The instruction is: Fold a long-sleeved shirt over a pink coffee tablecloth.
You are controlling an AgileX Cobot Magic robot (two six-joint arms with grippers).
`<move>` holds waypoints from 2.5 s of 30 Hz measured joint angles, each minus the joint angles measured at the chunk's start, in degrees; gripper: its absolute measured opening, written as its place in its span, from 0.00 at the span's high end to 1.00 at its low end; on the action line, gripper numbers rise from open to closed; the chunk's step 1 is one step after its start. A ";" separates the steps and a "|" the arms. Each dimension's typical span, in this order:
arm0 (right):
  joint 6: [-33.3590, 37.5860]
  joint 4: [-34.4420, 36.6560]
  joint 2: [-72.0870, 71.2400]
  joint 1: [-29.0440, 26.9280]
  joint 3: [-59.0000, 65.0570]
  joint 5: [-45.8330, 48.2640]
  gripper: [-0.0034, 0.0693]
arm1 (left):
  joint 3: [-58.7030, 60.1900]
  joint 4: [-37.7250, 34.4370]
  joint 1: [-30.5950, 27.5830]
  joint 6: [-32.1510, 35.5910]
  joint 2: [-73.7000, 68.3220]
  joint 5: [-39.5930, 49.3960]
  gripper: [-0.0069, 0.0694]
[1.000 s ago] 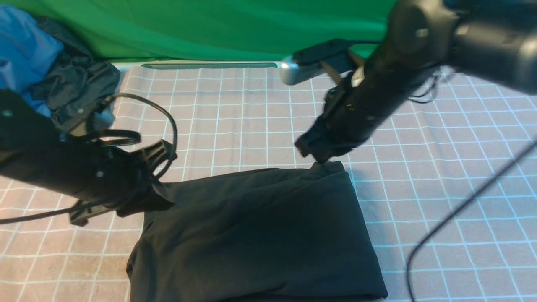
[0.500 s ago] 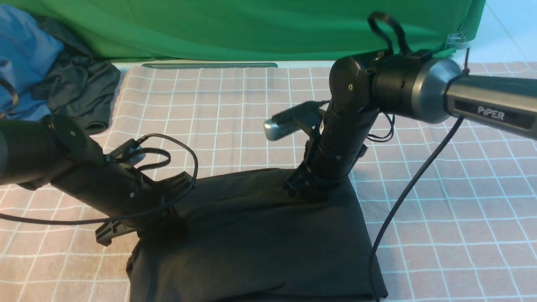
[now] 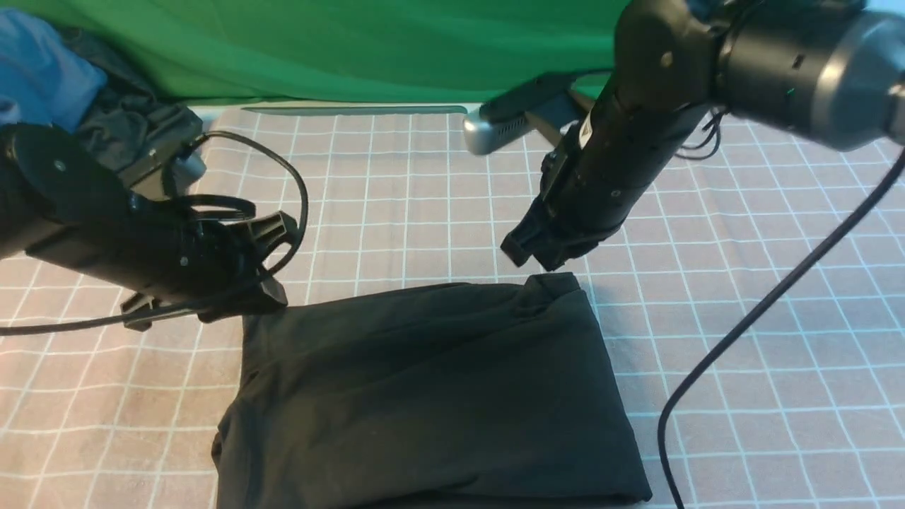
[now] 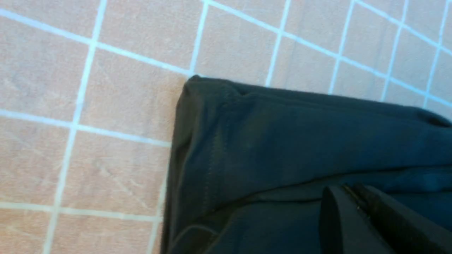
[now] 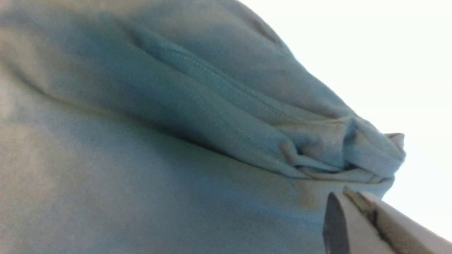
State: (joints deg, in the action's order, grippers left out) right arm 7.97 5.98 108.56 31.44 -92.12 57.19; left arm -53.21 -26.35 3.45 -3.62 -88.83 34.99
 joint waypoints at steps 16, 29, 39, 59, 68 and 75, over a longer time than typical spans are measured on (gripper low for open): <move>0.31 -0.10 0.09 -0.10 0.00 0.06 0.90 | 0.00 9.09 4.50 4.44 -8.77 -1.14 0.38; 0.26 -0.03 0.09 -0.10 0.00 -0.56 0.90 | -0.06 11.83 4.50 5.86 -8.83 -0.91 0.72; 0.31 0.25 0.09 -0.10 0.00 -0.95 0.90 | -0.12 11.75 4.52 10.31 -8.96 -0.08 0.83; 0.26 0.31 0.09 -0.10 0.00 -1.40 0.89 | -0.25 18.53 4.52 5.22 -1.46 0.78 0.89; 0.26 0.31 0.09 -0.10 0.00 -1.40 0.89 | -0.25 22.43 4.47 1.02 -3.12 -1.21 0.89; 1.19 0.11 -0.43 -0.74 -0.33 2.35 0.88 | -0.29 19.33 4.47 0.79 -2.83 1.02 0.89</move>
State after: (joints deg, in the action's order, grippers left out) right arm 9.16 6.09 108.13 30.69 -92.46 59.54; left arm -53.51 -7.02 7.92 -2.83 -91.66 36.01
